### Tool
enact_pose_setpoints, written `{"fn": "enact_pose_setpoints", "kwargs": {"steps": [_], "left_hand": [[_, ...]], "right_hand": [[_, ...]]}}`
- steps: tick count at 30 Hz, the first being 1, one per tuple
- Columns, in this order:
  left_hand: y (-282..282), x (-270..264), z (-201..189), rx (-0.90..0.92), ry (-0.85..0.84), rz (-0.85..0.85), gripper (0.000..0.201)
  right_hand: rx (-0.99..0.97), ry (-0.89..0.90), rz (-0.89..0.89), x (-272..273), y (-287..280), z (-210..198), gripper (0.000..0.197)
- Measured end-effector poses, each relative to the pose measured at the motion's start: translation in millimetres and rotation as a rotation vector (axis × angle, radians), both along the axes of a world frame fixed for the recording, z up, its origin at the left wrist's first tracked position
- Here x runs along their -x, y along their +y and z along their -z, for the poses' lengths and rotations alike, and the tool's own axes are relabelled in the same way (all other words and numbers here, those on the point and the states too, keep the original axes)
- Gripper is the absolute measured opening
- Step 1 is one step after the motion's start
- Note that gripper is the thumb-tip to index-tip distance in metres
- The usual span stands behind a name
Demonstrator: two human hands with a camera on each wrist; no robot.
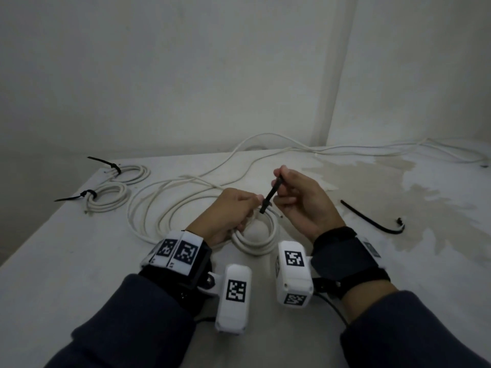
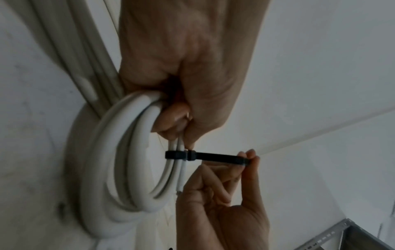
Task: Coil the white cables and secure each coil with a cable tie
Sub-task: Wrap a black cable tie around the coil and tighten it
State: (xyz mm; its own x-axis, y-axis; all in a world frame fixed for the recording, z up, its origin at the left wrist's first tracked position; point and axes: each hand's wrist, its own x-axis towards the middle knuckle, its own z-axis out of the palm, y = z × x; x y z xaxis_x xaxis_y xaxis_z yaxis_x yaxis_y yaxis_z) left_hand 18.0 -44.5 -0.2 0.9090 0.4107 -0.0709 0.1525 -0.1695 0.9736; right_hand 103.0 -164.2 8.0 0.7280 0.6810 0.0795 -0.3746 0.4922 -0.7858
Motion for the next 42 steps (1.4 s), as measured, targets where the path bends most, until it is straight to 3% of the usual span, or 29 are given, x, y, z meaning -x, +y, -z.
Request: {"fn": "enact_pose_setpoints", "kwargs": {"steps": [2,4,6,8,10,16,25,31,36,42], "left_hand": [[1.1,1.6,2.4,-0.025,-0.034,0.001,0.026],[3.5,3.0,3.1,0.004,-0.054,0.011,0.027],[6.3,3.4,3.0,0.079,-0.061,0.024,0.027],[7.7,4.7,1.6,0.177,-0.071,0.050,0.026],[8.3,6.2,1.1,0.229,-0.094,0.076,0.025],[2.8,9.2,-1.9,0.059,-0.107,0.078,0.040],[-2.5,7.2,-10.0,-0.152,-0.087,0.016,0.023],[-2.9,15.0,-21.0,-0.142,-0.053,-0.146,0.021],[17.9,37.2,-41.8,-0.108,-0.019,-0.155,0.019],[75.0,72.2,-58.7,-0.060,-0.008,-0.291,0.024]], "right_hand": [[0.021,-0.002,0.011,-3.4,-2.1,-1.2,0.023],[0.062,-0.021,0.046,-8.2,-5.1,0.0,0.020],[0.206,-0.169,0.069,-10.1,-6.9,3.6,0.010],[0.419,-0.358,0.058,-6.7,-7.2,8.0,0.012],[0.499,-0.406,0.050,-2.7,-5.6,8.1,0.009],[0.440,-0.373,0.070,-3.6,-2.4,8.0,0.012],[0.394,-0.372,0.205,1.2,4.0,4.2,0.011],[0.472,-0.465,0.270,12.9,14.5,-8.9,0.013],[0.470,-0.477,0.252,30.0,41.7,-27.0,0.008],[0.468,-0.607,0.042,45.8,105.9,-48.5,0.008]]}}
